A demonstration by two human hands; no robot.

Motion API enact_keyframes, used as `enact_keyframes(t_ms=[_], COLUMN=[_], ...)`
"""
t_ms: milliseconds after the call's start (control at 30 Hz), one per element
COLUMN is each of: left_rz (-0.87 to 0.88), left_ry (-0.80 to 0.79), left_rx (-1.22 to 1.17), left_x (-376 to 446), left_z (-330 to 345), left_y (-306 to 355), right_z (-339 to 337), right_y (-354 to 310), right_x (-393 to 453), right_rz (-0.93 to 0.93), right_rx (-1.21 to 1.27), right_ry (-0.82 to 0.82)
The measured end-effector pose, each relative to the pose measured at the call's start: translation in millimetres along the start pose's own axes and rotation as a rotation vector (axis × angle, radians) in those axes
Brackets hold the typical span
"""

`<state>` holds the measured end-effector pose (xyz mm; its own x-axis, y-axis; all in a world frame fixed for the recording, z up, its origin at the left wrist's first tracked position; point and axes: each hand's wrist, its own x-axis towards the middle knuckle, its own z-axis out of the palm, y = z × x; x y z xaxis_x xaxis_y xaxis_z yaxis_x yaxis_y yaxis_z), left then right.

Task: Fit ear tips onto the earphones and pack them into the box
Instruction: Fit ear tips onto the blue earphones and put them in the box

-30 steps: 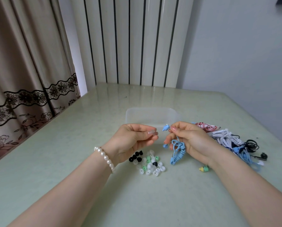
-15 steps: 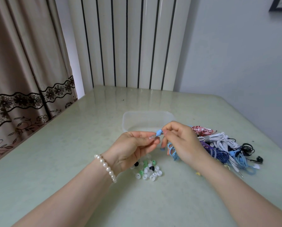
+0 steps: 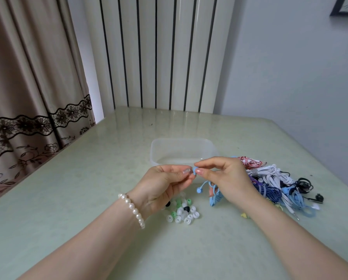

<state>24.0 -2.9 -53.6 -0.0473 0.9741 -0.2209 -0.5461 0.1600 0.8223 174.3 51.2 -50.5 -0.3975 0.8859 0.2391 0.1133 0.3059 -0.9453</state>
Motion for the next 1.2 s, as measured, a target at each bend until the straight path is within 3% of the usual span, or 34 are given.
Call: enact_keyframes(t_ms=[133, 400, 600, 800, 1200], left_rz=[0.02, 0.115, 0.07, 0.011, 0.003], left_ry=[0.026, 0.092, 0.063, -0.061, 0.008], left_rx=[0.047, 0.047, -0.016, -0.135, -0.139], left_x=[1, 3, 2, -2, -3], left_z=[1, -5, -5, 5, 7], left_y=[-4, 3, 6, 4, 3], right_z=[-2, -20, -17, -2, 1], right_y=[-2, 4, -5, -27, -26], right_x=[-1, 14, 10, -3, -6], right_rz=[0.06, 0.276, 0.249, 0.156, 0.078], right_rx=[0.043, 0.163, 0.21, 0.282, 0.206], right_ry=[-0.035, 0.13, 0.114, -0.059, 0.078])
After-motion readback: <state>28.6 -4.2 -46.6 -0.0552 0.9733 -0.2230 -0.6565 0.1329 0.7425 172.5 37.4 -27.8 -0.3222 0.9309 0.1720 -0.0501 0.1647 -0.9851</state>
